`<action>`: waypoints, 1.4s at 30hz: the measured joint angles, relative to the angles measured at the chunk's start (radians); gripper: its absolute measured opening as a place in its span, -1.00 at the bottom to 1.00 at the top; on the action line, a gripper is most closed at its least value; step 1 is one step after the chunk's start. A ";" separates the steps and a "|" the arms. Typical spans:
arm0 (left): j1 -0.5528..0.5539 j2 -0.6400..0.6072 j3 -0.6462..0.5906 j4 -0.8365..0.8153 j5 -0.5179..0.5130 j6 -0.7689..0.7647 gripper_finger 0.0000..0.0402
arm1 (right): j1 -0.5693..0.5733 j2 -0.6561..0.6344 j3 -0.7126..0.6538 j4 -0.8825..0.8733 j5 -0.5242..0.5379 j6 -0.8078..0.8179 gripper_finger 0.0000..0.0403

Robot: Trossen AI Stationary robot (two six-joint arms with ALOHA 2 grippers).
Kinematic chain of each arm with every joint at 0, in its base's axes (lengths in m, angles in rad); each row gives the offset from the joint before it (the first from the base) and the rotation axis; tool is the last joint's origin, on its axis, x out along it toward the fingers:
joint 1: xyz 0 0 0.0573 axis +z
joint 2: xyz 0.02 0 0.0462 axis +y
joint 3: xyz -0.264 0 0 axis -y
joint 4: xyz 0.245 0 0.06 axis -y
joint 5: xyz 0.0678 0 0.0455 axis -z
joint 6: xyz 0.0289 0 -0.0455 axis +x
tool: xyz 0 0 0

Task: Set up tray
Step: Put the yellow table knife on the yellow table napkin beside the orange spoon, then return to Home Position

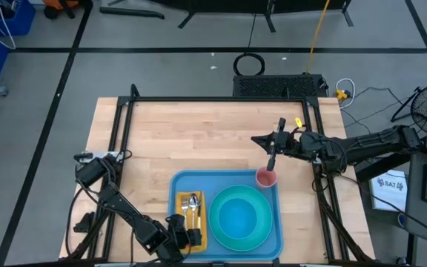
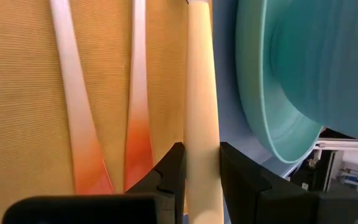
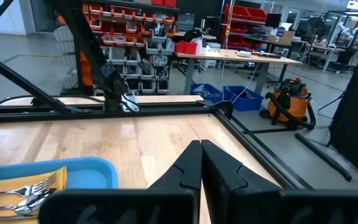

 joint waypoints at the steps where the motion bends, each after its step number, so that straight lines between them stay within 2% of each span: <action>1: 0.001 0.000 0.000 0.001 0.002 0.001 -0.62 | 0.000 0.000 0.000 0.000 0.000 0.000 -1.00; 9: 0.008 0.000 0.000 0.008 0.055 -0.001 -0.04 | 0.000 0.000 0.000 0.000 0.000 0.000 -1.00; 14: 0.008 0.000 0.000 0.014 0.056 0.032 0.08 | 0.000 0.000 0.000 -0.007 0.000 -0.001 -1.00; 16: 0.008 -0.007 0.000 0.005 0.050 0.097 0.10 | 0.000 0.000 0.000 -0.019 0.000 -0.008 -1.00; 20: 0.005 -0.086 -0.002 -0.093 -0.047 0.296 0.10 | 0.005 -0.005 0.000 -0.024 -0.004 -0.011 -1.00; 25: 0.008 -0.282 -0.001 -0.289 -0.215 0.646 0.11 | 0.047 -0.057 0.000 -0.034 -0.004 -0.032 -1.00; 31: 0.008 -0.500 -0.028 -0.604 -0.488 1.057 0.11 | 0.098 -0.237 -0.004 -0.227 -0.005 -0.046 -1.00; 34: 0.012 -0.596 -0.137 -0.650 -0.629 1.113 0.11 | 0.097 -0.365 -0.050 -0.252 -0.003 0.017 -1.00; 36: 0.033 -0.673 -0.247 -0.652 -0.637 1.086 0.11 | 0.097 -0.457 -0.090 -0.251 -0.003 0.036 -1.00; 39: 0.063 -0.810 -0.442 -0.632 -0.590 1.045 0.11 | 0.097 -0.579 -0.125 -0.279 -0.002 0.044 -1.00; 42: 0.091 -0.976 -0.648 -0.543 -0.601 1.033 0.11 | 0.097 -0.669 -0.145 -0.335 0.010 0.050 -1.00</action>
